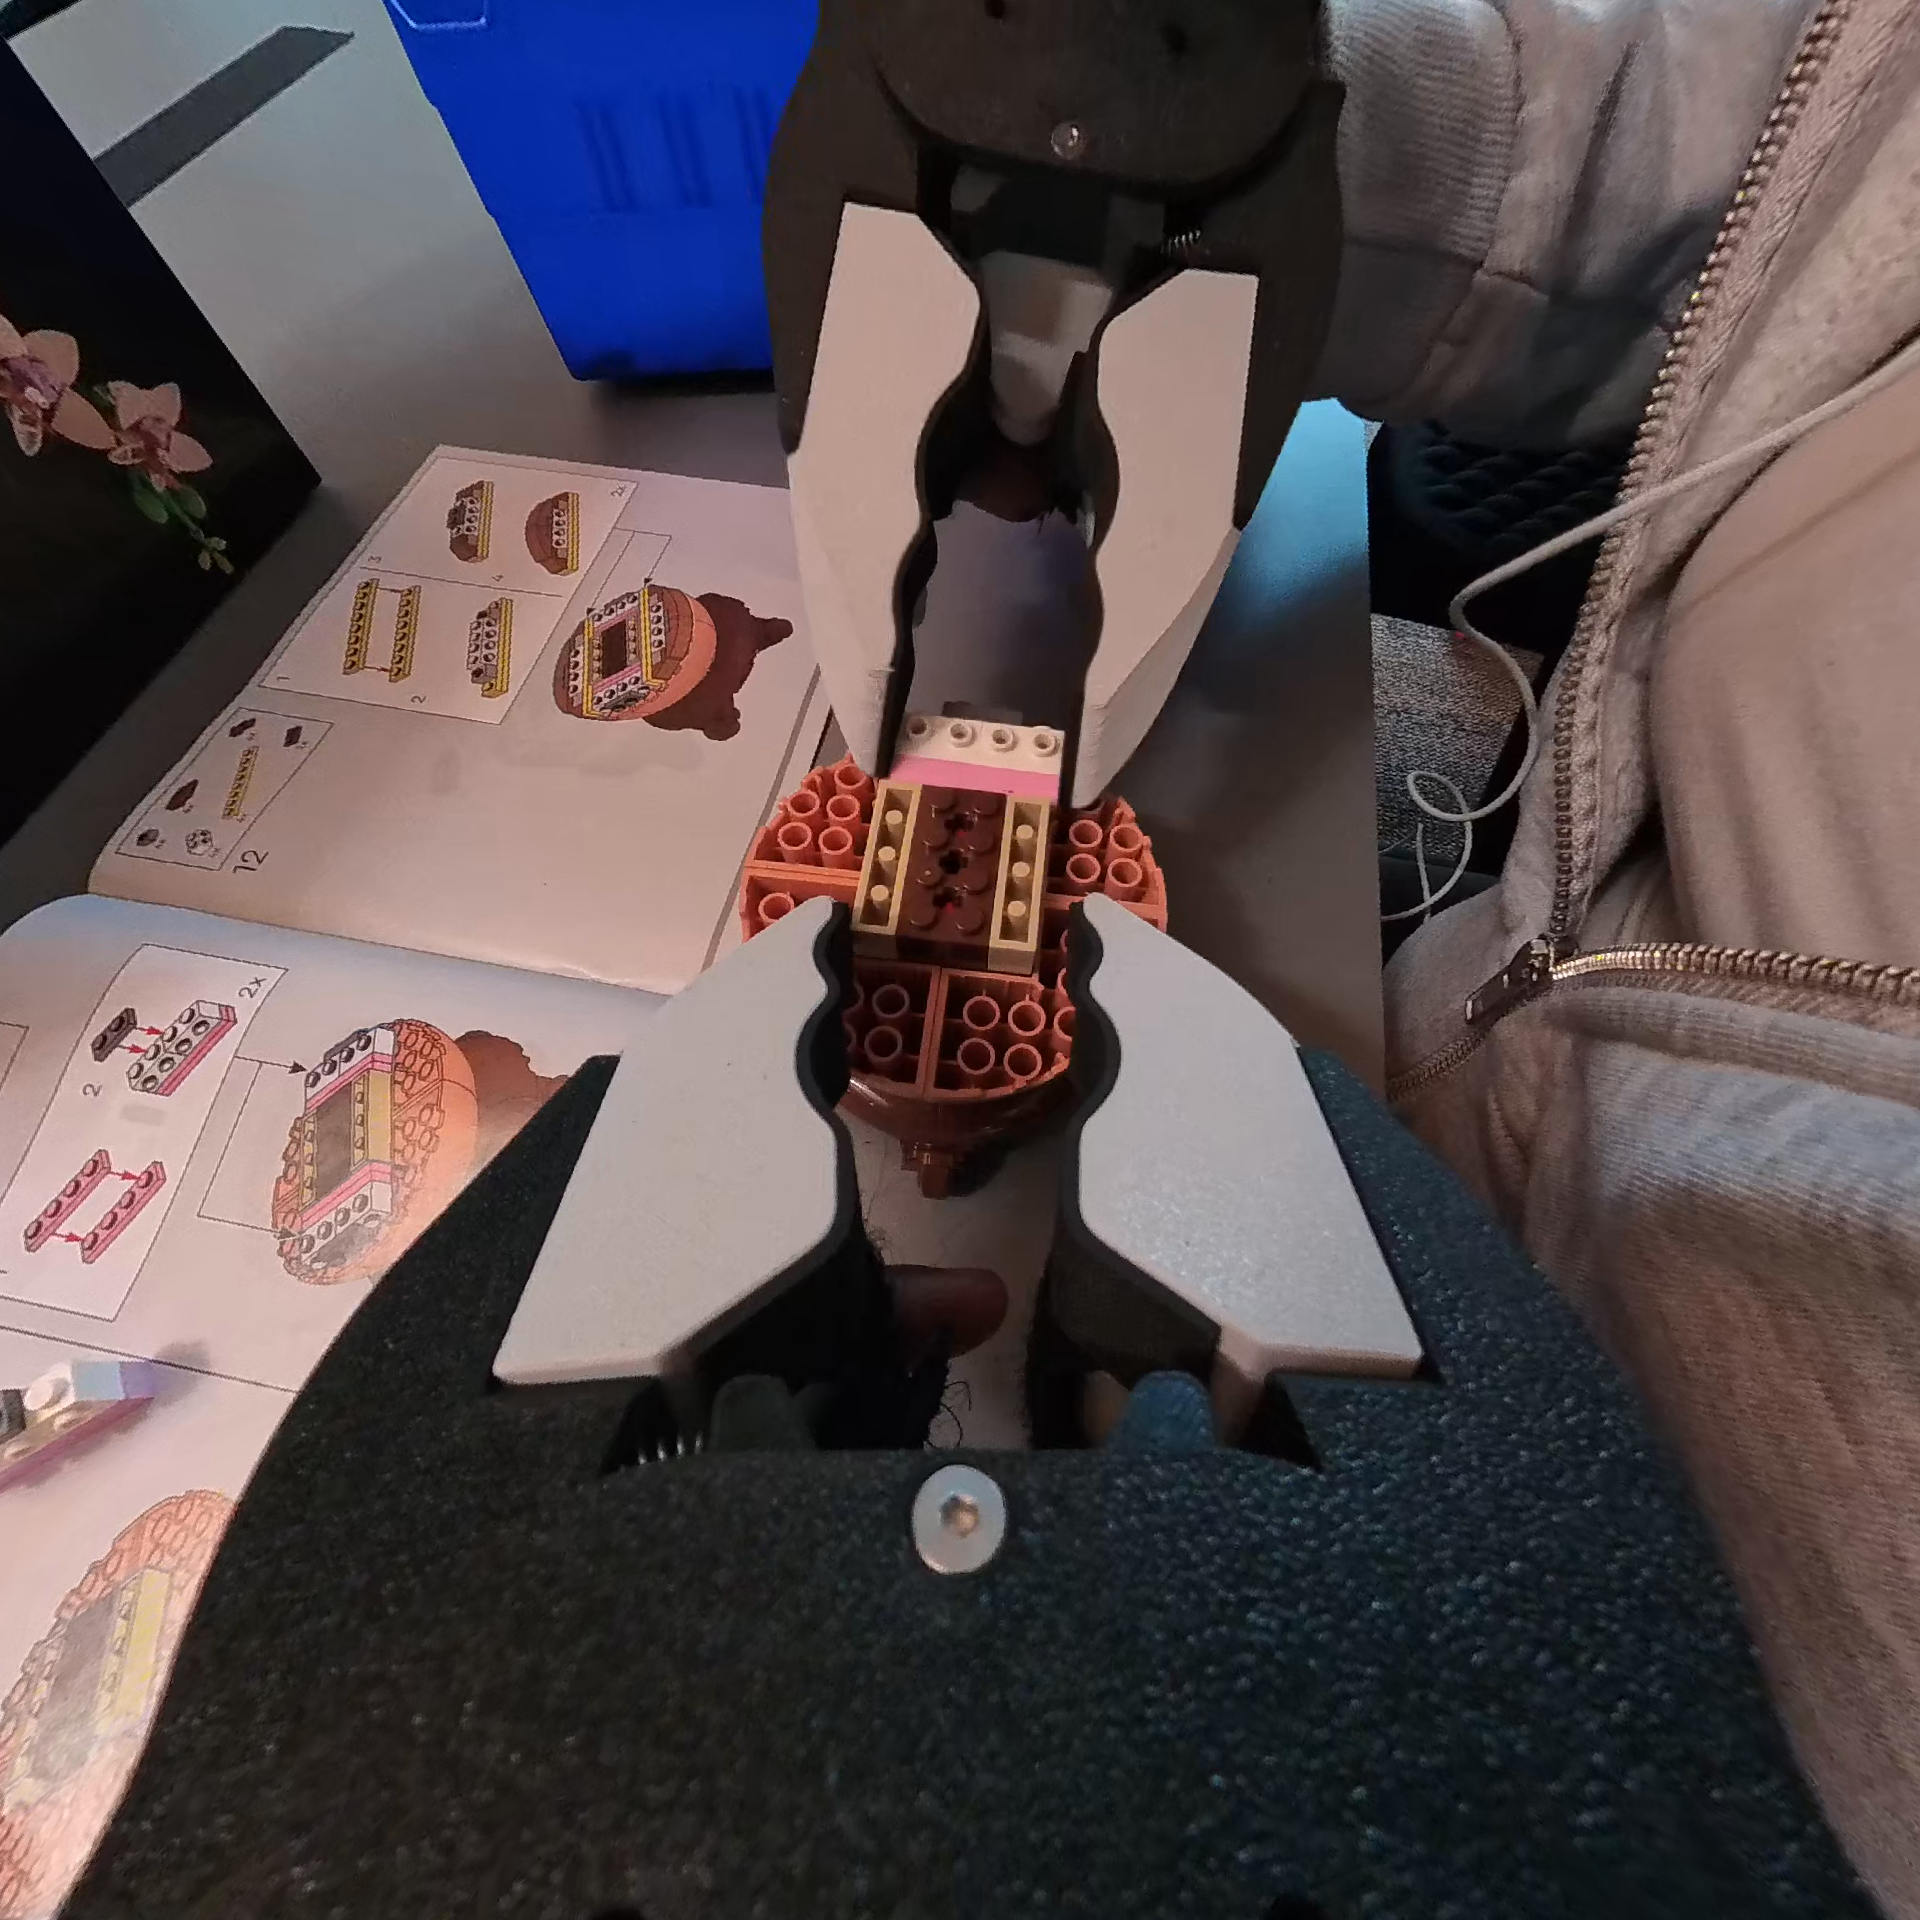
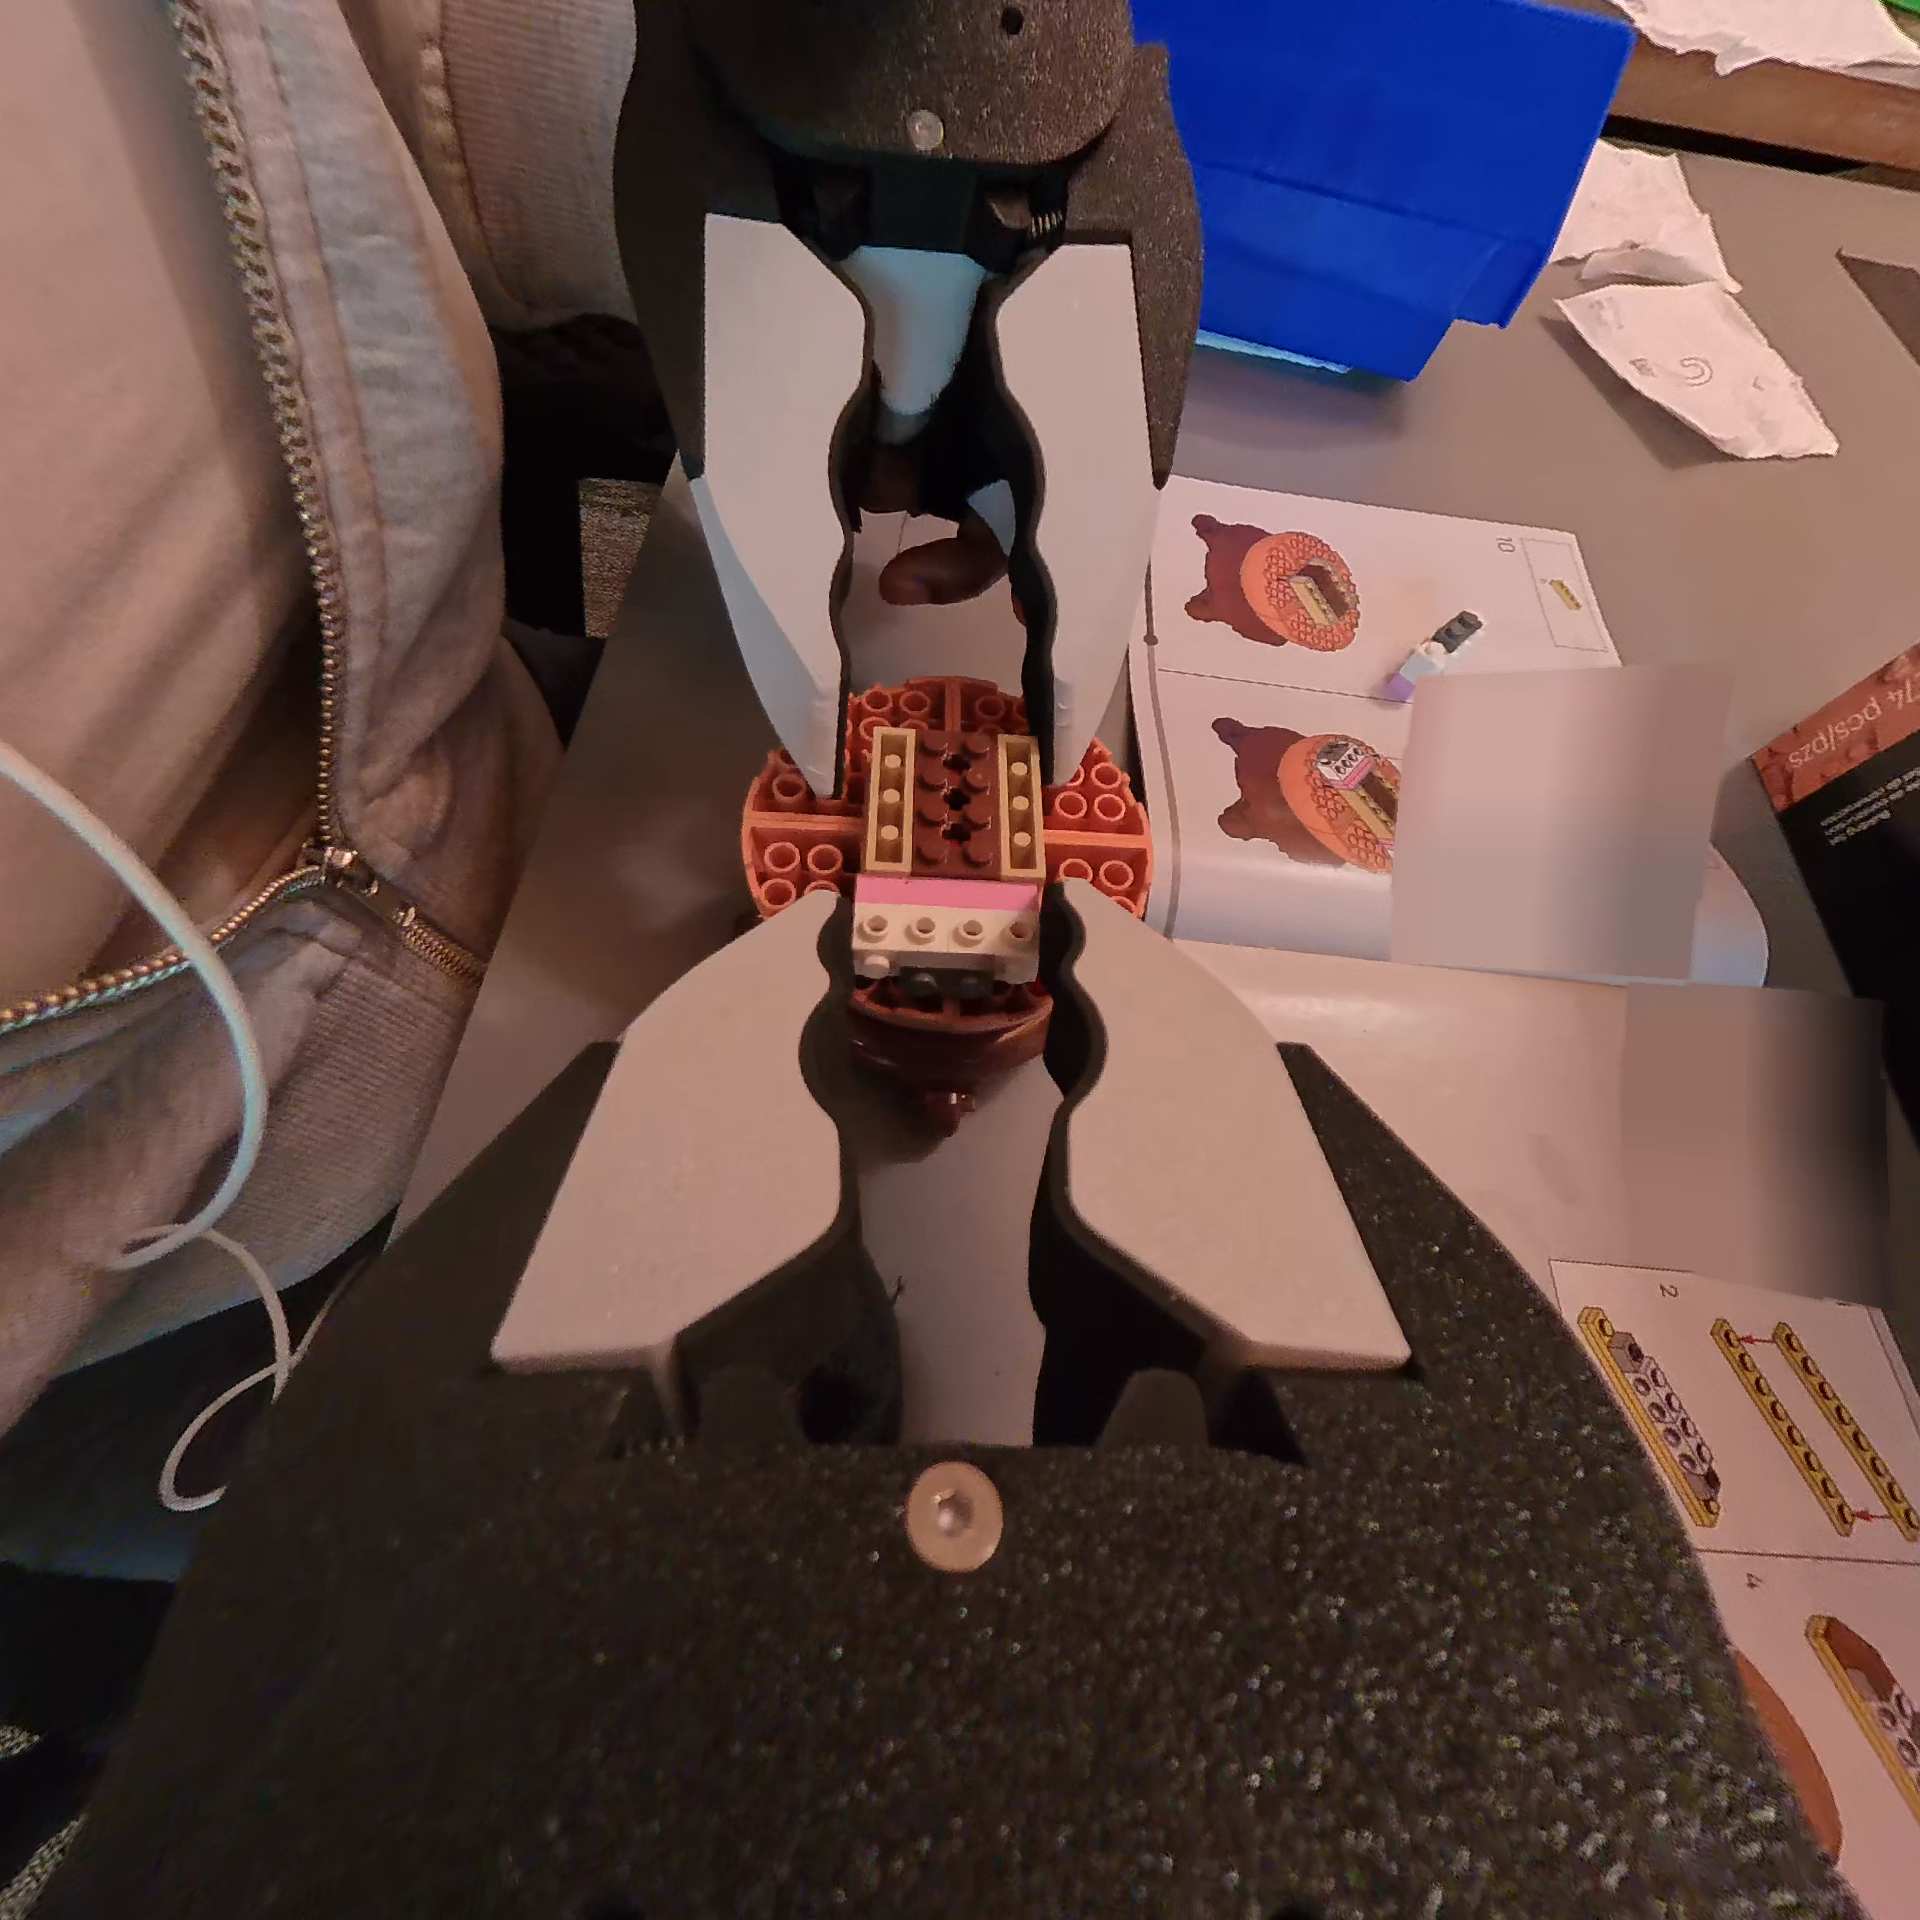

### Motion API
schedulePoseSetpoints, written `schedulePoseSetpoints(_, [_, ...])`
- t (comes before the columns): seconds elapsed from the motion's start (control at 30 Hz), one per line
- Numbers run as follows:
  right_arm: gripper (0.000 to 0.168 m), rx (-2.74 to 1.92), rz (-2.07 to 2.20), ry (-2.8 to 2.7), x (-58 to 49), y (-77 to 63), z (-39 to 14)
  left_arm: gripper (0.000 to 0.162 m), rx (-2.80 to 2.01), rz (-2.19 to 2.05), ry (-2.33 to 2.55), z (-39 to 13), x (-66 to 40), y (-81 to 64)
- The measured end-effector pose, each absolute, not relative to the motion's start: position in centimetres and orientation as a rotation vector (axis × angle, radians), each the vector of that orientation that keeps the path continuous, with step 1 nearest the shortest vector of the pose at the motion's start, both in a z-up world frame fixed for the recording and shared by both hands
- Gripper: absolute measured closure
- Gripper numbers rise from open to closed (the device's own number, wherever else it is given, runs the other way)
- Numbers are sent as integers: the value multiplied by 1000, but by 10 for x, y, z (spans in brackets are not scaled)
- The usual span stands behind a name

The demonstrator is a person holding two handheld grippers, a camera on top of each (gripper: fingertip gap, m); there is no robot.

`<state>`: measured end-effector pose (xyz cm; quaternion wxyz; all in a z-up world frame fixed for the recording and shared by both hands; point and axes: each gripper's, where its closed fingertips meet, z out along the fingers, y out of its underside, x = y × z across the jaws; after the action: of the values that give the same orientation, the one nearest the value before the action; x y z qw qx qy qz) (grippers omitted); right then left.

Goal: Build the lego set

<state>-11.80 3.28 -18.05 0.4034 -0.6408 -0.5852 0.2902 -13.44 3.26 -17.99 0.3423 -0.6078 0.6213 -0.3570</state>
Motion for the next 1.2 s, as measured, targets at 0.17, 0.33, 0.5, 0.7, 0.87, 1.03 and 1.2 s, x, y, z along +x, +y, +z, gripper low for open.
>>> schedulePoseSetpoints(0.17, [135,-1620,731,-1482,-118,34,-181,123,-1580,-929,1609,-180,-134,32])
schedulePoseSetpoints(0.33, [134,-1610,743,-1475,-121,33,-179,123,-1578,-935,1603,-180,-134,33])
schedulePoseSetpoints(0.5, [130,-1605,752,-1442,-120,35,-175,123,-1572,-930,1603,-180,-134,32])
schedulePoseSetpoints(0.7, [128,-1629,751,-1398,-112,38,-172,123,-1570,-934,1597,-181,-135,33])
schedulePoseSetpoints(0.87, [129,-1634,770,-1389,-109,34,-173,123,-1568,-931,1595,-181,-135,33])
schedulePoseSetpoints(1.03, [129,-1638,748,-1397,-108,34,-174,123,-1568,-928,1592,-181,-135,33])
schedulePoseSetpoints(1.2, [130,-1630,742,-1398,-100,35,-171,124,-1567,-921,1589,-181,-136,33])
